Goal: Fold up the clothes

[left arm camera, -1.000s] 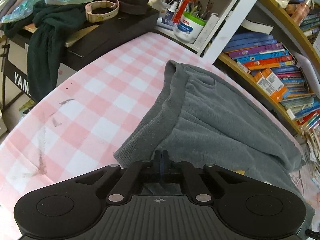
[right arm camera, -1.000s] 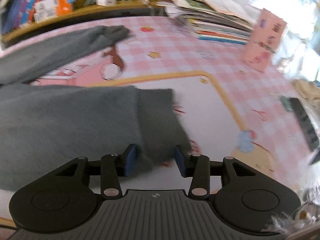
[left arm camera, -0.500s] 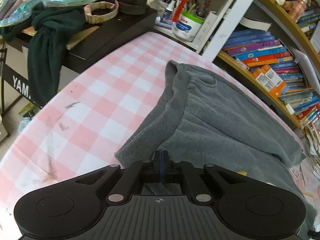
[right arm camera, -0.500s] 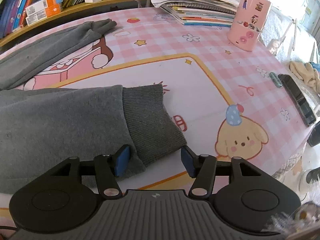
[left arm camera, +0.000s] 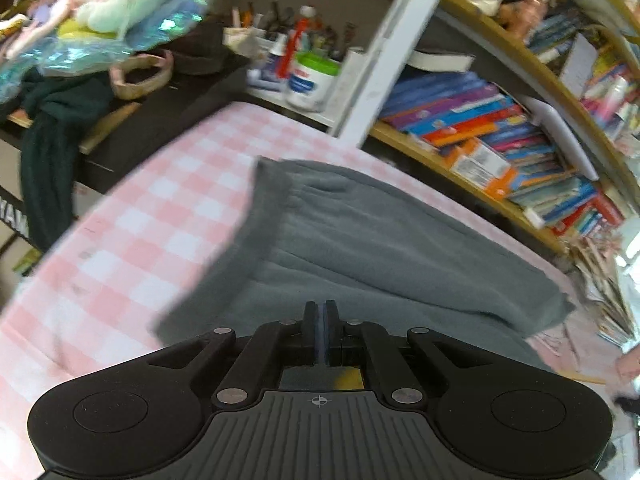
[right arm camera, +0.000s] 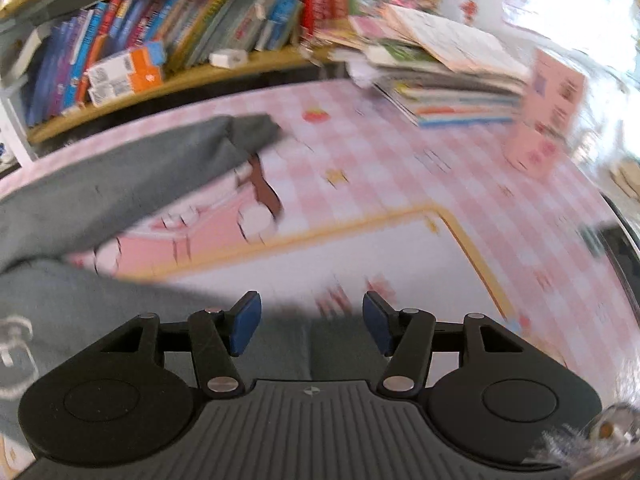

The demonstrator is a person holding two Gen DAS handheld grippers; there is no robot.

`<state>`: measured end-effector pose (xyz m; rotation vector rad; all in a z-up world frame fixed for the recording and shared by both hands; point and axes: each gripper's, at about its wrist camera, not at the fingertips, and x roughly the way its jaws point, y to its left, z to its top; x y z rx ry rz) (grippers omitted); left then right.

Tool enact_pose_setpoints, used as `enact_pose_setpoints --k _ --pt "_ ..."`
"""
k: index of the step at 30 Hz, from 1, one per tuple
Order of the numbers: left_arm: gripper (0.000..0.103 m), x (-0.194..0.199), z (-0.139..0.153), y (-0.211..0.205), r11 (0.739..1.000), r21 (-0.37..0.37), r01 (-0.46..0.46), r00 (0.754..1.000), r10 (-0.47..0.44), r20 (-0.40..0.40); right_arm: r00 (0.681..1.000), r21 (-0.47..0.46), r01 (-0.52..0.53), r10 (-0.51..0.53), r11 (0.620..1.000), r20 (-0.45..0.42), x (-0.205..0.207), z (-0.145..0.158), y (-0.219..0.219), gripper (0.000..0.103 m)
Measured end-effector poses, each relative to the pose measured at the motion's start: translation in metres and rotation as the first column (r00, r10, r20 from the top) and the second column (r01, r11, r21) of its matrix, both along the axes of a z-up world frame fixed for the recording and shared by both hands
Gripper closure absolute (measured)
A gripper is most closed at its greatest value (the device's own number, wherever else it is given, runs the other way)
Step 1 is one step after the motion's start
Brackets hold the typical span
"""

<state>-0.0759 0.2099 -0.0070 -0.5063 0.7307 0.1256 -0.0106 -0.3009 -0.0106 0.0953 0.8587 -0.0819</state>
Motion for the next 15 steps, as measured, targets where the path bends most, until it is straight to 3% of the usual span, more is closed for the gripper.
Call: enact_pose_setpoints --k 5,7,9,15 --pt "0.093 -0.001 -0.002 -0.048 0.999 -0.020 0.025 1.000 -0.025 -0.016 0.997 0.011 -0.078 0.078 0.997 -0.014 0.075 -0.002 0.001 0.052" --pt "0.086 -0.004 -0.003 -0.066 0.999 -0.012 0.030 0.999 -0.030 -0.029 0.994 0.013 -0.109 0.110 0.994 -0.019 0.105 -0.003 0.002 0.056" --pt "0.086 -0.009 -0.005 -0.082 1.000 -0.015 0.016 0.999 -0.017 -0.050 0.988 -0.013 -0.155 0.155 0.988 -0.013 0.128 -0.003 0.007 0.064" --pt "0.085 -0.025 -0.005 -0.114 0.999 0.022 -0.037 0.994 0.039 -0.099 0.933 -0.045 -0.359 0.360 0.932 0.018 0.173 -0.005 0.033 0.077"
